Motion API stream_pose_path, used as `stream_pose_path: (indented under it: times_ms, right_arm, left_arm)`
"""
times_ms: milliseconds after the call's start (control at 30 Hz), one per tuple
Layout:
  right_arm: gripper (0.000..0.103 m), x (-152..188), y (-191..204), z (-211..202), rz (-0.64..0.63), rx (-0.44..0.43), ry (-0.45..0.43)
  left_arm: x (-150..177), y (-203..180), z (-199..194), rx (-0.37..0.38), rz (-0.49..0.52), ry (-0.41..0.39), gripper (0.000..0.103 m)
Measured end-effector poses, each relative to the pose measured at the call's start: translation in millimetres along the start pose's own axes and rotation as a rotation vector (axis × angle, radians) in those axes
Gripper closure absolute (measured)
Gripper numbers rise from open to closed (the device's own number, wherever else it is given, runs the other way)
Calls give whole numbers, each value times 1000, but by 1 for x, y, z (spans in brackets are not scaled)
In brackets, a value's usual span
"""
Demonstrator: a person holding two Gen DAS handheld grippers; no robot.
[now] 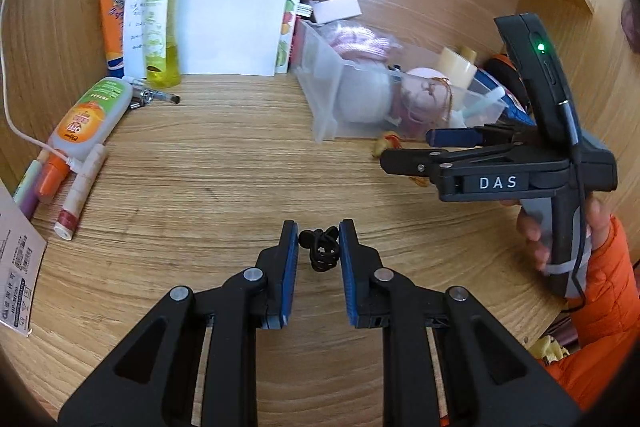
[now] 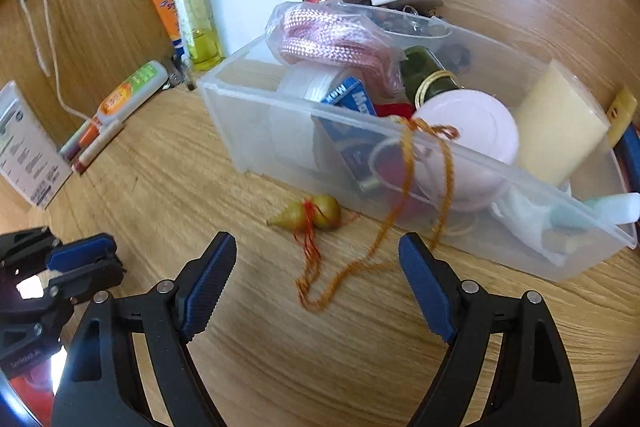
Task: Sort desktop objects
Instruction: 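Grasp the gourd pendant with the right gripper while left holds the hair tie, then carry the hair tie with the left gripper while right carries the gourd pendant toward the box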
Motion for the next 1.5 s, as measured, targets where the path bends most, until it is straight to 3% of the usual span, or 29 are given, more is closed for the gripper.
stream_pose_path:
  times_ms: [133, 200, 400, 467, 633, 667, 1033, 1500]
  right_arm:
    - [29, -4, 10, 7, -6, 2, 0]
    - [42, -5, 14, 12, -9, 7, 10]
    - [54, -9, 26, 20, -48, 49, 7]
    - [64, -8, 29, 18, -68, 27, 2]
    - [73, -6, 33, 15, -83, -10, 3]
    - [81, -5, 33, 13, -83, -30, 6]
    - [82, 2, 10, -24, -71, -71, -82]
    - [81, -3, -36, -80, 0, -37, -229]
  left_arm:
    - [-1, 6, -1, 3, -9, -4, 83]
    - [-1, 8, -2, 3, -10, -9, 83]
    - [-1, 17, -7, -5, -40, -23, 83]
    - [-2, 20, -7, -9, -51, -24, 83]
    - [-5, 20, -9, -21, -63, -36, 83]
    - [-7, 19, -10, -22, -61, -39, 83]
    - [-27, -4, -11, -25, -41, -68, 83]
    - [-74, -43, 3, 2, 36, -118, 83]
Point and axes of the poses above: each gripper's, at about its wrist camera, not at the fingertips, and z roughly the way its jaws point, y to its left, x to its underside, the point moved 1 cm from there along z, roughly the way its jaws point, and after that the axes turned 2 degrees about -z, right-handed, at the moved point
